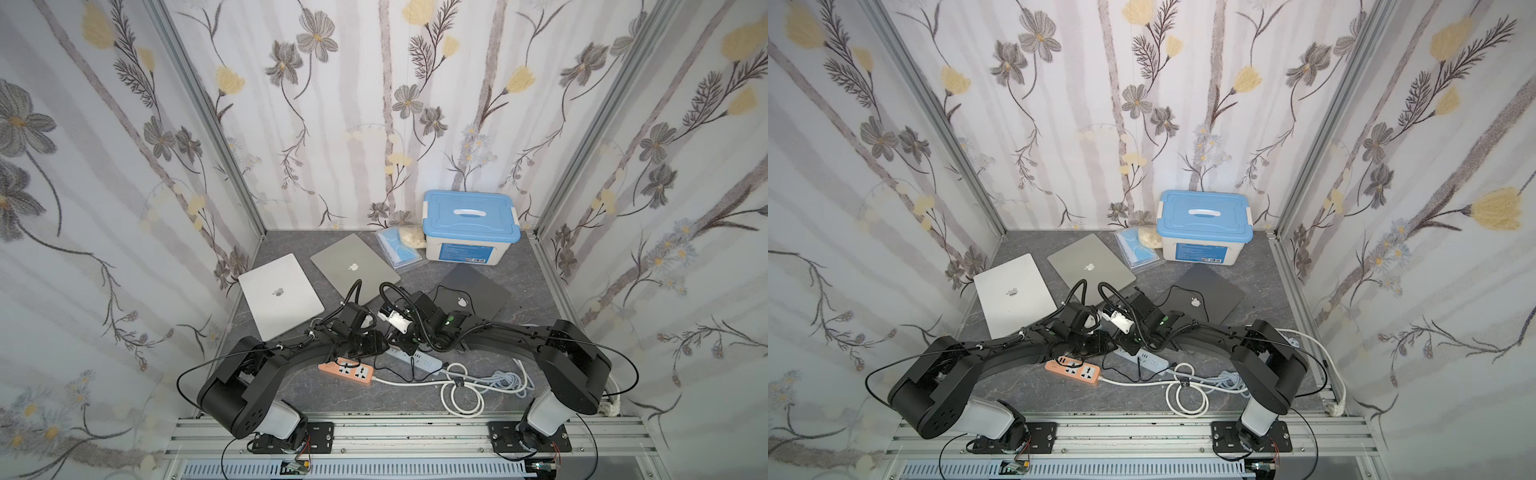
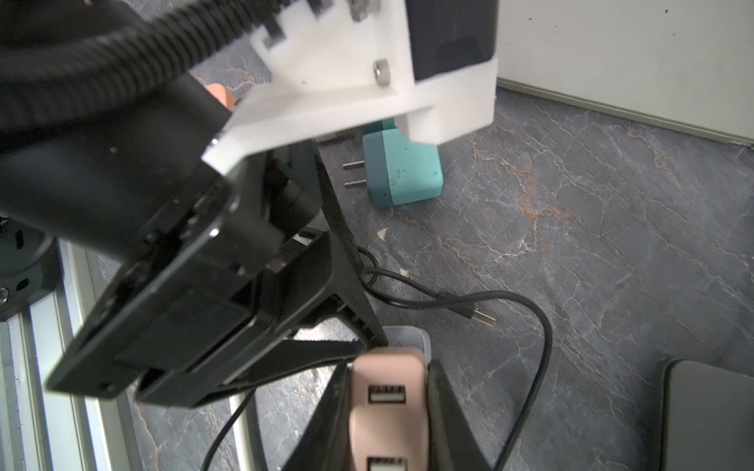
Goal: Unplug the laptop charger
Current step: Remove the plug from the socket.
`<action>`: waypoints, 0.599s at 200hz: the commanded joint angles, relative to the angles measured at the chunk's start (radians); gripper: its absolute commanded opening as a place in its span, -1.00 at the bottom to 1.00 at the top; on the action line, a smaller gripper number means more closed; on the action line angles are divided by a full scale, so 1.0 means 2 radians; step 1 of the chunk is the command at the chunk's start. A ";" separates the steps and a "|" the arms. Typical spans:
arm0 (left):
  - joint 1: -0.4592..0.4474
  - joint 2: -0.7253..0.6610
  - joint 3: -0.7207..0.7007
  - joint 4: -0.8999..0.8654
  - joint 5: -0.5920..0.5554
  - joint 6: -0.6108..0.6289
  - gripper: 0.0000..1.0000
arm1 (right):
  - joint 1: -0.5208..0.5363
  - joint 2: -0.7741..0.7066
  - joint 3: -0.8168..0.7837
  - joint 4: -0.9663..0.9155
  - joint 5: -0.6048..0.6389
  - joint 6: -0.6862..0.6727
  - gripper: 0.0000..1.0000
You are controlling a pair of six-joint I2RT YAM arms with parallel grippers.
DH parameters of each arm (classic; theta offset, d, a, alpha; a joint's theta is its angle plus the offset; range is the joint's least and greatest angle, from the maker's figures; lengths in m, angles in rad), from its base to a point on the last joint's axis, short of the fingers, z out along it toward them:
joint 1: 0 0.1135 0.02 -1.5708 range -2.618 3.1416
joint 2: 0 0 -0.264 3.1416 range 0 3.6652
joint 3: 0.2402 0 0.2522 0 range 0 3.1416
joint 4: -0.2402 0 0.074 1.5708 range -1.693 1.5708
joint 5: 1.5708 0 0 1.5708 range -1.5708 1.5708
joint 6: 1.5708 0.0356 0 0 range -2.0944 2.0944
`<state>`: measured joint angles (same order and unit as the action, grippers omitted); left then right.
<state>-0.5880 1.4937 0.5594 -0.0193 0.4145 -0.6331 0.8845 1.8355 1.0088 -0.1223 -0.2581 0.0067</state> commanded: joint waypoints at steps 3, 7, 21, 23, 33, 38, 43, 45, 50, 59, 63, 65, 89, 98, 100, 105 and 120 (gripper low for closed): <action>-0.004 0.028 -0.016 -0.128 -0.074 0.011 0.16 | -0.019 0.014 0.003 0.071 -0.064 0.032 -0.86; -0.004 0.028 -0.016 -0.128 -0.074 0.011 0.16 | -0.023 0.013 0.001 0.073 -0.067 0.036 -0.86; -0.004 0.029 -0.016 -0.126 -0.075 0.010 0.16 | -0.037 0.006 -0.011 0.087 -0.092 0.045 -0.86; -0.004 0.029 -0.016 -0.126 -0.075 0.010 0.16 | -0.037 0.005 -0.013 0.089 -0.096 0.046 -0.86; -0.004 0.030 -0.015 -0.125 -0.074 0.010 0.16 | -0.041 -0.001 -0.022 0.099 -0.112 0.048 -0.86; -0.004 0.031 -0.016 -0.125 -0.074 0.010 0.16 | -0.040 -0.002 -0.023 0.099 -0.113 0.047 -0.86; -0.005 0.030 -0.016 -0.125 -0.074 0.010 0.16 | -0.039 -0.003 -0.024 0.098 -0.113 0.045 -0.86; -0.005 0.031 -0.016 -0.125 -0.074 0.010 0.16 | -0.039 -0.002 -0.024 0.097 -0.112 0.044 -0.86; -0.004 0.032 -0.016 -0.123 -0.074 0.010 0.16 | -0.037 0.000 -0.024 0.093 -0.106 0.041 -0.86; -0.004 0.031 -0.016 -0.123 -0.073 0.010 0.16 | -0.032 0.005 -0.021 0.082 -0.089 0.033 -0.86; -0.004 0.032 -0.016 -0.123 -0.073 0.010 0.16 | -0.030 0.008 -0.019 0.077 -0.080 0.030 -0.86; -0.005 0.031 -0.016 -0.123 -0.074 0.010 0.16 | -0.028 0.010 -0.018 0.074 -0.077 0.029 -0.86; -0.004 0.030 -0.019 -0.123 -0.073 0.009 0.16 | -0.017 0.010 -0.019 0.070 -0.050 0.022 -0.87; -0.005 0.031 -0.019 -0.122 -0.073 0.008 0.16 | -0.014 0.001 -0.025 0.079 -0.055 0.022 -0.87; -0.005 0.030 -0.020 -0.121 -0.073 0.008 0.16 | -0.014 -0.001 -0.027 0.082 -0.056 0.022 -0.87; -0.005 0.029 -0.019 -0.121 -0.074 0.008 0.16 | -0.015 -0.006 -0.030 0.087 -0.065 0.023 -0.87; -0.005 0.029 -0.021 -0.119 -0.073 0.006 0.16 | -0.018 -0.019 -0.040 0.103 -0.089 0.027 -0.87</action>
<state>-0.5953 1.5127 0.5560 0.0448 0.4355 -0.6052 0.8444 1.8317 0.9485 0.0074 -0.2802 0.0463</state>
